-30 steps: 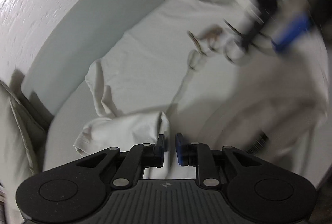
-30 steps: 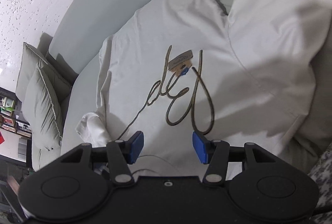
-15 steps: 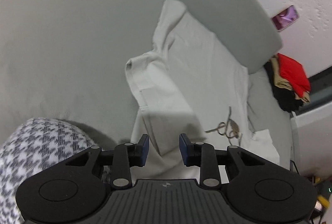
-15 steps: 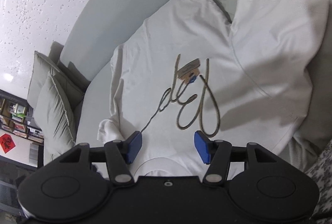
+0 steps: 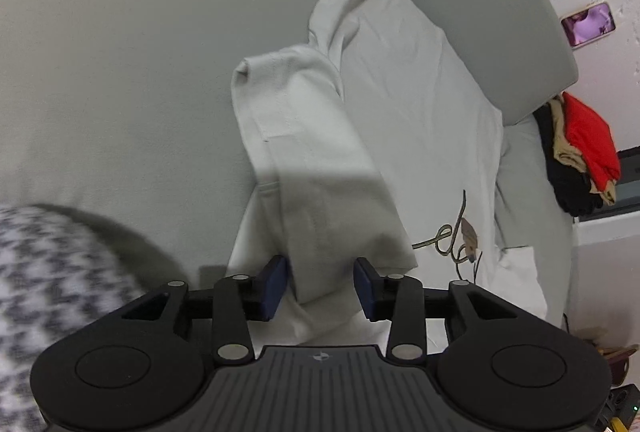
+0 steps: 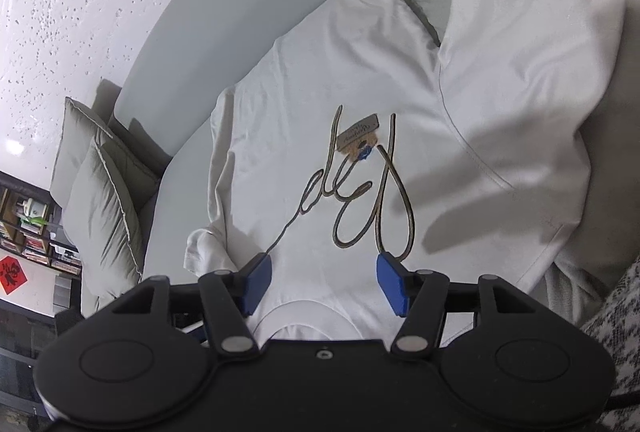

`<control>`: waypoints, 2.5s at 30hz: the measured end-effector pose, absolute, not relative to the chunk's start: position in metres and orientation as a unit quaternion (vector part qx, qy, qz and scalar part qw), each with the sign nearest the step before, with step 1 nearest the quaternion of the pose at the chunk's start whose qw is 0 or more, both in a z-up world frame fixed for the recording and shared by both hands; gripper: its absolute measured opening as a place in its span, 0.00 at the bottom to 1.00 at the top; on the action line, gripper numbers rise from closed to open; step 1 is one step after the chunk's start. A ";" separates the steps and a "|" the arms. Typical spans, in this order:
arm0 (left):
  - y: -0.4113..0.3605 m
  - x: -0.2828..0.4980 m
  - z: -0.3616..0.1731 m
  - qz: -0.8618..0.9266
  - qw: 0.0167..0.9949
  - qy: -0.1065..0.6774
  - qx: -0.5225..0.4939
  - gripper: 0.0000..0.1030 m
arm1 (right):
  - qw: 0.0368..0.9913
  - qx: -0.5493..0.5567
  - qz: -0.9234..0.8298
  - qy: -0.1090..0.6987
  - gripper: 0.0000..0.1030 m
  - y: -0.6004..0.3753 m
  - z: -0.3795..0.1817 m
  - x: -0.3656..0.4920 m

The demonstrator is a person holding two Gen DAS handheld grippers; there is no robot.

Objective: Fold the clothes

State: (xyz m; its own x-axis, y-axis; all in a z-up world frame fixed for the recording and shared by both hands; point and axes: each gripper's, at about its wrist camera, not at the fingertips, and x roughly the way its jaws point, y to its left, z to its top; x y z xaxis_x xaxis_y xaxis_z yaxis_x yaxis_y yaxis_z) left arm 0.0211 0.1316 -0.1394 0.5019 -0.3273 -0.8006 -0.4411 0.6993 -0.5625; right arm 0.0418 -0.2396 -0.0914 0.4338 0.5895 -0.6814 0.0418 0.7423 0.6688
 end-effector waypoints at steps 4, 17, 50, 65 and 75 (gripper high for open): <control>0.136 0.021 -0.141 0.048 0.775 0.493 -0.392 0.17 | 0.788 0.312 0.175 0.501 0.55 -0.241 -0.092 0.041; 0.147 0.007 -0.051 0.126 0.890 0.420 -0.123 0.00 | 0.794 0.312 0.166 0.495 0.55 -0.241 -0.087 0.040; 0.254 0.107 -0.127 0.048 0.857 0.510 0.047 0.33 | 0.783 0.301 0.149 0.524 0.61 -0.229 -0.103 0.056; 0.227 0.091 -0.148 0.222 0.820 0.480 0.220 0.05 | 0.802 0.284 0.136 0.508 0.62 -0.241 -0.090 0.048; 0.170 0.028 -0.082 0.102 0.887 0.449 0.036 0.19 | 0.864 0.220 0.074 0.448 0.29 -0.265 -0.071 0.037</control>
State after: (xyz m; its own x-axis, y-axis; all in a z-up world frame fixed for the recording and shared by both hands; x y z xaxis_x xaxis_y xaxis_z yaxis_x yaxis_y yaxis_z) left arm 0.0280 0.1703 -0.0824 0.5754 0.2139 -0.7894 -0.1486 0.9765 0.1563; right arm 0.0368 -0.2646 -0.0712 0.5883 0.3249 -0.7405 0.0691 0.8922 0.4463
